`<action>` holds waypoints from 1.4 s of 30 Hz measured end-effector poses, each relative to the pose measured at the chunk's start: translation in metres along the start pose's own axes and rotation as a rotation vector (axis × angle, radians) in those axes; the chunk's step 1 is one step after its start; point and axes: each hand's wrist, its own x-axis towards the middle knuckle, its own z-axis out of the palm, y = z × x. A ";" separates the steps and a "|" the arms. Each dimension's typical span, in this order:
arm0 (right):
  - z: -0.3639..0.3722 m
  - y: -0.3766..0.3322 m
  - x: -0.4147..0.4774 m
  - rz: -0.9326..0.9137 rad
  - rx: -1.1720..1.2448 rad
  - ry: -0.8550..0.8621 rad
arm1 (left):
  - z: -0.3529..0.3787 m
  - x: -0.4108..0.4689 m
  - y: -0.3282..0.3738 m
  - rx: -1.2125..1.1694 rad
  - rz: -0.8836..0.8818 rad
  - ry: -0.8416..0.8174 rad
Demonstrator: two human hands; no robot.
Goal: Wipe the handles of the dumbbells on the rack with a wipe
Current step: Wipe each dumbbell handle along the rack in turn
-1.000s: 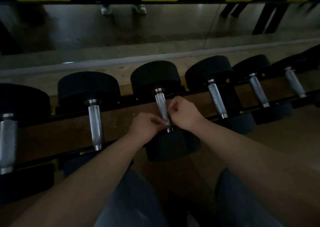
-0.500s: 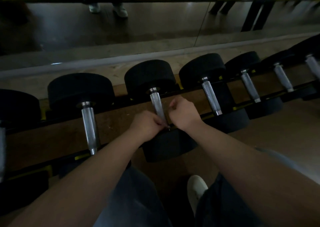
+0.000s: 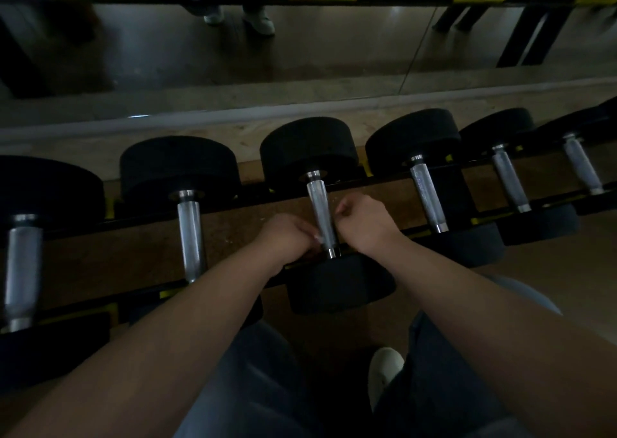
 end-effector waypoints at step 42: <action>-0.002 0.018 -0.002 -0.106 0.237 0.017 | 0.000 0.046 0.005 -0.336 -0.030 -0.185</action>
